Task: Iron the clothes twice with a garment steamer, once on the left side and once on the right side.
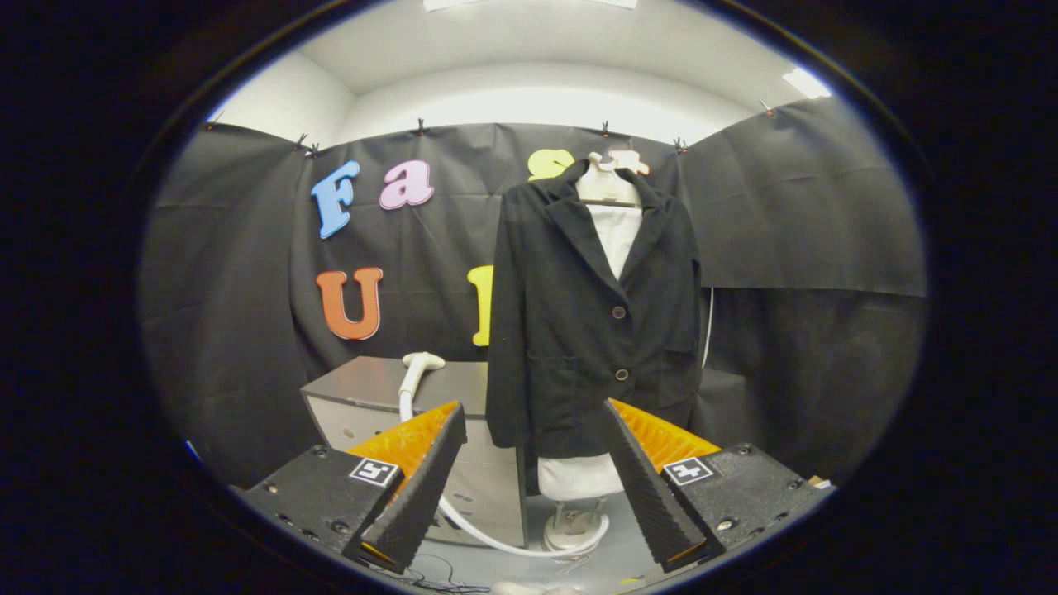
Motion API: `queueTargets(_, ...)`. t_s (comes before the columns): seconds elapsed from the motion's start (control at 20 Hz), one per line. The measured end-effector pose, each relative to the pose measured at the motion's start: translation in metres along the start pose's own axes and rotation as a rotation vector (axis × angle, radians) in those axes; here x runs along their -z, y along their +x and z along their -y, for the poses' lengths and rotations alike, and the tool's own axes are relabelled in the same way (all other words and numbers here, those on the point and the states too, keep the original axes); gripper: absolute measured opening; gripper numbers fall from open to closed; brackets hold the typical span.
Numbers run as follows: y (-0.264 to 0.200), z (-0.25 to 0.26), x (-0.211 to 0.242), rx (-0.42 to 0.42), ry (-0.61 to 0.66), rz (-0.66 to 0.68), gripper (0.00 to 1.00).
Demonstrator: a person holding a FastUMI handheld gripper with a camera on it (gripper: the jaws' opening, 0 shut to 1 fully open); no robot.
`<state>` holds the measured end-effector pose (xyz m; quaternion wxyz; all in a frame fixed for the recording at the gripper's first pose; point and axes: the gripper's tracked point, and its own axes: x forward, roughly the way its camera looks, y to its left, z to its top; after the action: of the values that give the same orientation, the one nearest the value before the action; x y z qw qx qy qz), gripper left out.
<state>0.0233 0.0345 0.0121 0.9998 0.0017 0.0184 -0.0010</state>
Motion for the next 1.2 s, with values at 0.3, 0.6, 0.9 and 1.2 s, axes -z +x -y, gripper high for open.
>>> queueTargets(0.3, 0.049, -0.048, -0.011, -0.085, -0.008, -0.033, 1.00)
queueTargets(0.6, 0.119, -0.118, -0.021, -0.204, -0.022, -0.048, 1.00)
queueTargets(0.9, 0.198, -0.174, -0.006, -0.263, -0.016, -0.131, 1.00)
queueTargets(1.2, 0.274, -0.218, 0.021, -0.291, -0.022, -0.245, 1.00)
